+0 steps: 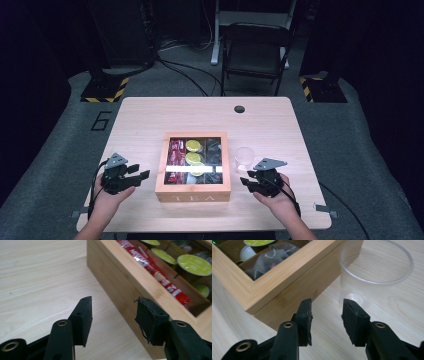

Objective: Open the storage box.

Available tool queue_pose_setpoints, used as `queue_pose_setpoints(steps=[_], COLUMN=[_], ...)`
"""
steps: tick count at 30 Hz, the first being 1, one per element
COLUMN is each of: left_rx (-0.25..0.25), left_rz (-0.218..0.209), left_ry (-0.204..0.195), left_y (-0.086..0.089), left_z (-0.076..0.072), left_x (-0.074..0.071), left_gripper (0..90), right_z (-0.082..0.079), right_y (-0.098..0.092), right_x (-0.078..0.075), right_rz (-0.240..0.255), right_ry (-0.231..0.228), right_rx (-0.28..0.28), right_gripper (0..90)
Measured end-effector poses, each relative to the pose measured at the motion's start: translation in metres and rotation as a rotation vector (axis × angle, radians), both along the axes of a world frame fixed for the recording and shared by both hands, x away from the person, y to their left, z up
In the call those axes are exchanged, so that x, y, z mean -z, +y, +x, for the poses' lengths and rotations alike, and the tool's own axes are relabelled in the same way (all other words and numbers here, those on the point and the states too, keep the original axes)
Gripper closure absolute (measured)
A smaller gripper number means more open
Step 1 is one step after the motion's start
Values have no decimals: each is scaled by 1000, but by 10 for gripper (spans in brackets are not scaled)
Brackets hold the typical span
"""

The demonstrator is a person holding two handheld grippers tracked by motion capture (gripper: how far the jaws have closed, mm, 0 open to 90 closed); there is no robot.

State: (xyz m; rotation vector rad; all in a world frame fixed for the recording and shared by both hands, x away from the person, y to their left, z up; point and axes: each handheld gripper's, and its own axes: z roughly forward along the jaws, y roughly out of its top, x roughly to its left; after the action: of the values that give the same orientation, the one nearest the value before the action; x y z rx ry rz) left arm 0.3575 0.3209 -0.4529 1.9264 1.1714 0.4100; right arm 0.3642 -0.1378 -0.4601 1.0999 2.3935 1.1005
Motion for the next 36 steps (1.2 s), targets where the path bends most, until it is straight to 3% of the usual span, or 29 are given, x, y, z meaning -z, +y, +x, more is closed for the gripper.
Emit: queue_pose_setpoints(steps=[14,21,29,36], left_rx=[30,32,17,5], left_rz=[-25,-42,-62,-65], left_ry=[-32,-47,-51,-41], left_y=[-6,-6,-1,3], left_z=[-13,-20,-21,-21], left_x=[-11,-7,0,5], left_gripper=[498,507,510,509], right_z=[-9,-15,-24,-32], right_y=[12,16,19,22], right_x=[-10,-16,-13,-7], right_rz=[54,68,77,67], right_ry=[-13,-24,-24,-11], right_rx=[-40,-69,-126,-191], right_gripper=[657,726,854,894])
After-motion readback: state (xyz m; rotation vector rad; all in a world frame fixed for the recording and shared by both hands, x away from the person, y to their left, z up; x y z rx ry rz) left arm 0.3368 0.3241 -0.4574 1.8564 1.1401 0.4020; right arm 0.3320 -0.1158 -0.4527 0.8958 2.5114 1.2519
